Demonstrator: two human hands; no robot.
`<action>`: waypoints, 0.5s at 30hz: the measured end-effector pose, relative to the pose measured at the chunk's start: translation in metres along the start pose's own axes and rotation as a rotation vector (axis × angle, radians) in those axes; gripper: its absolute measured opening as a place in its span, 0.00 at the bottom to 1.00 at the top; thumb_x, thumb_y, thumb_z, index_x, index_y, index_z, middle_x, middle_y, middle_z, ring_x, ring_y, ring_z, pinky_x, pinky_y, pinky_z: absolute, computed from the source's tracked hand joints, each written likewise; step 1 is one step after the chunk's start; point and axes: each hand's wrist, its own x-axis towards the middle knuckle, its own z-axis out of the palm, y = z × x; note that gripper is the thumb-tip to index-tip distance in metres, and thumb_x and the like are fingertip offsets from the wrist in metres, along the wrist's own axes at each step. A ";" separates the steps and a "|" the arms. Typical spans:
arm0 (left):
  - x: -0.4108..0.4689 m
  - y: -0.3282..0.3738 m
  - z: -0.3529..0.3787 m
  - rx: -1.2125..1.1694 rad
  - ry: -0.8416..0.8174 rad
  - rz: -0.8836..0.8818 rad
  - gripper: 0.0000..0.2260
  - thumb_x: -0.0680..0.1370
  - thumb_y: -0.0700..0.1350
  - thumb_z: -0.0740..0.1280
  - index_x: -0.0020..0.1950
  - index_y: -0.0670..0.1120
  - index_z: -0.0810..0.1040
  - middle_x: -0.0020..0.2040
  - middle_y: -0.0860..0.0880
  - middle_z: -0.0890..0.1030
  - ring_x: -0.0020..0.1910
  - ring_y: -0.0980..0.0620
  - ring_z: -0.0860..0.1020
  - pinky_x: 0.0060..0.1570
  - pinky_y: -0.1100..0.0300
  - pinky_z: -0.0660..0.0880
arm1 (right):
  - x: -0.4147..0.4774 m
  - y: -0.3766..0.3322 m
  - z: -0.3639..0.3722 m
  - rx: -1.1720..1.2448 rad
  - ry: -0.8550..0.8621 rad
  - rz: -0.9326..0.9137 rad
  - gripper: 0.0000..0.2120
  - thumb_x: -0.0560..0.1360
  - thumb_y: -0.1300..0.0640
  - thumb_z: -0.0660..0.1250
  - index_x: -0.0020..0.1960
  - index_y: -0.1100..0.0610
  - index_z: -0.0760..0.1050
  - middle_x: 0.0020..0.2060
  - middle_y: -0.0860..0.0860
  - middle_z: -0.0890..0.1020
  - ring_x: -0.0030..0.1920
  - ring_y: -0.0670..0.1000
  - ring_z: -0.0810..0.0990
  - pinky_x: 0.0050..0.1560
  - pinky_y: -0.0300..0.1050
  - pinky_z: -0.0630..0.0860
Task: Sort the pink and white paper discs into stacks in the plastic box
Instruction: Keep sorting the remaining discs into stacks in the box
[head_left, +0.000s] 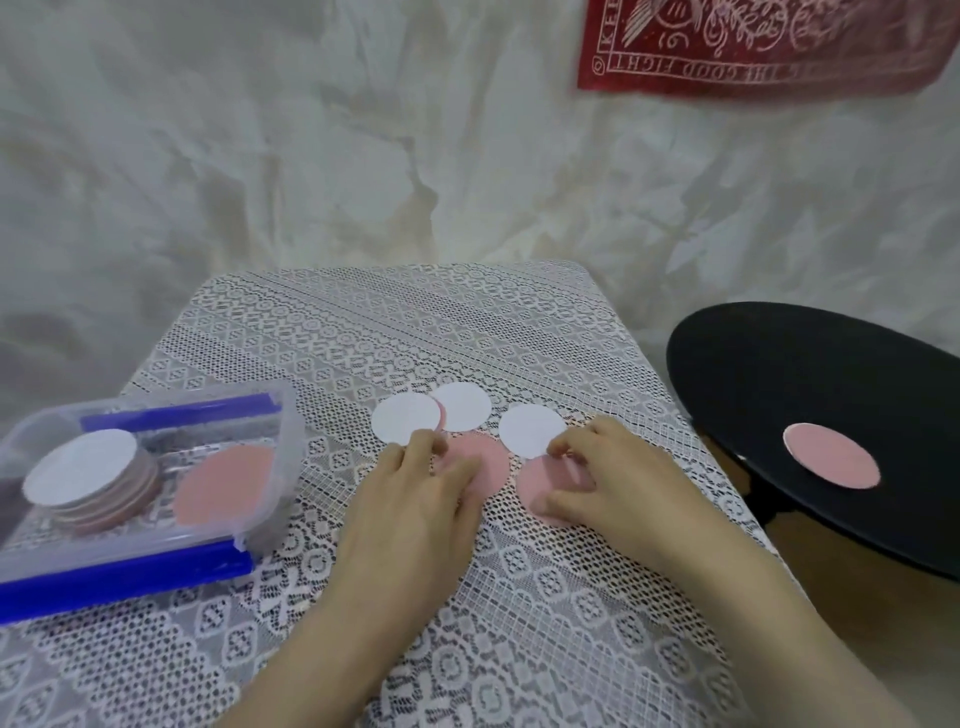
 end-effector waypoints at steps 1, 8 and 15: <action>-0.001 -0.001 -0.001 -0.001 0.005 -0.010 0.08 0.81 0.54 0.64 0.55 0.55 0.80 0.57 0.49 0.77 0.49 0.49 0.75 0.42 0.58 0.75 | 0.001 0.000 0.000 0.026 -0.011 0.001 0.28 0.69 0.35 0.73 0.66 0.43 0.73 0.57 0.40 0.72 0.55 0.47 0.77 0.57 0.50 0.76; -0.024 -0.005 -0.011 -0.021 -0.018 -0.044 0.14 0.80 0.57 0.63 0.64 0.57 0.78 0.62 0.51 0.76 0.57 0.49 0.75 0.55 0.54 0.76 | 0.005 -0.004 0.002 0.177 -0.016 0.029 0.13 0.74 0.46 0.74 0.51 0.45 0.70 0.48 0.44 0.79 0.47 0.48 0.78 0.49 0.50 0.77; -0.030 -0.008 -0.024 -0.217 -0.092 -0.078 0.21 0.80 0.64 0.58 0.70 0.59 0.74 0.58 0.62 0.73 0.57 0.60 0.70 0.56 0.59 0.72 | 0.009 -0.013 0.004 0.530 -0.044 -0.079 0.03 0.77 0.53 0.72 0.47 0.47 0.79 0.40 0.47 0.82 0.38 0.47 0.79 0.41 0.48 0.75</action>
